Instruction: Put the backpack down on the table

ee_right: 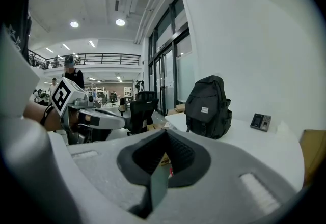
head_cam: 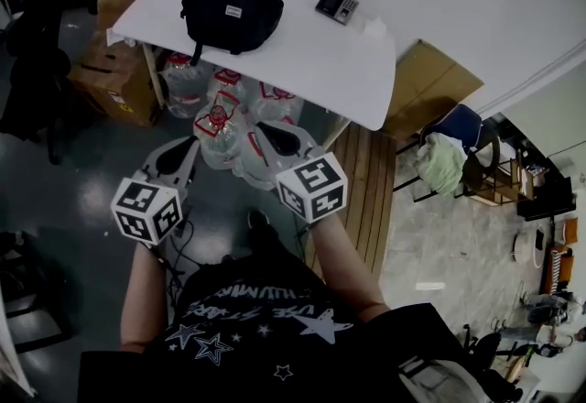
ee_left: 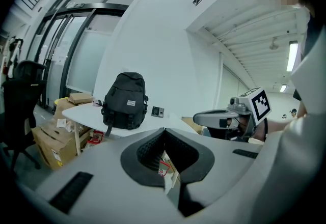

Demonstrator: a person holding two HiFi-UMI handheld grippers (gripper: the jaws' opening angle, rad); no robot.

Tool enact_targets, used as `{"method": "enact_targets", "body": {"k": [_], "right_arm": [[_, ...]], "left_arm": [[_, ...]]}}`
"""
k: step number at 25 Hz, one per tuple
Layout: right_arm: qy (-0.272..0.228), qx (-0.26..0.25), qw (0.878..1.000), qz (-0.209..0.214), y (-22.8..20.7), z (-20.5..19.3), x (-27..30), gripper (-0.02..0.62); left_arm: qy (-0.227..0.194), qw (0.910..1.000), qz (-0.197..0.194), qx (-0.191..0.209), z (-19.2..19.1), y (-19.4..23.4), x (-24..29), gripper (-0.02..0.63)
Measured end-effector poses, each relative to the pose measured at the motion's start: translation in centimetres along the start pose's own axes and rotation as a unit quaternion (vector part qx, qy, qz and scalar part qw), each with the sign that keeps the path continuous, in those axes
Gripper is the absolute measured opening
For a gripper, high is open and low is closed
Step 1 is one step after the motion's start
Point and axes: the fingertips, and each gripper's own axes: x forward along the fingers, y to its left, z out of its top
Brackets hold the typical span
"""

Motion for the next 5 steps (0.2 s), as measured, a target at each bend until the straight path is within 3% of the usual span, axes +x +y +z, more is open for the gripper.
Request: {"method": "enact_targets", "body": {"k": [5], "right_arm": [[0.003,-0.001,1.000,0.005,1.4,-0.1,-0.5,0.000]], "left_arm": [[0.002,1.0000,-0.001,0.001,-0.2,-0.4,-1.2,0.008]]}}
